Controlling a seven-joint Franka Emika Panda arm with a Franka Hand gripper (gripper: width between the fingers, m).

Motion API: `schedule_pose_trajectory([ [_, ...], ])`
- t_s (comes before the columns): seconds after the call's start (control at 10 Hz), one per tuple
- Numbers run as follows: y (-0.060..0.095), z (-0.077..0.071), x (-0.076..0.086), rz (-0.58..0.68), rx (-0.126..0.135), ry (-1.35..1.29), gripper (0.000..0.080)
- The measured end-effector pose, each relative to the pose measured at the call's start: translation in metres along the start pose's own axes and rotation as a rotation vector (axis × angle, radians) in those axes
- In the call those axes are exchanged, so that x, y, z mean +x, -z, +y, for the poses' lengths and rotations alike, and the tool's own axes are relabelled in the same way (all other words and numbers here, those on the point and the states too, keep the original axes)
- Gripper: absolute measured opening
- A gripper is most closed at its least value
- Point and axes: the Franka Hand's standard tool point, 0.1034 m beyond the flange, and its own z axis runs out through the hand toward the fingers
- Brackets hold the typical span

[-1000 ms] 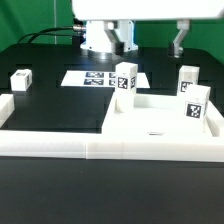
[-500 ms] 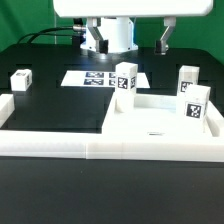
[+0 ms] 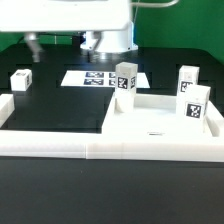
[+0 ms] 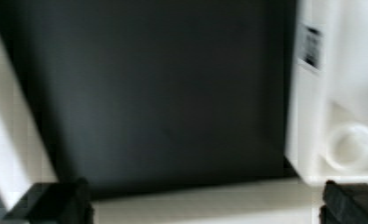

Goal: Assemble square table

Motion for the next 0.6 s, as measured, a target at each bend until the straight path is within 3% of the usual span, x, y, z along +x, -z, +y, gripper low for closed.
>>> schedule_pose_trajectory([
  [0.1, -0.0042, 0.0089, -0.0069, 0.015, -0.019, -0.014, 0.0649],
  [0.6, -0.0048, 0.0070, -0.0066, 0.012, -0.018, -0.011, 0.0649],
])
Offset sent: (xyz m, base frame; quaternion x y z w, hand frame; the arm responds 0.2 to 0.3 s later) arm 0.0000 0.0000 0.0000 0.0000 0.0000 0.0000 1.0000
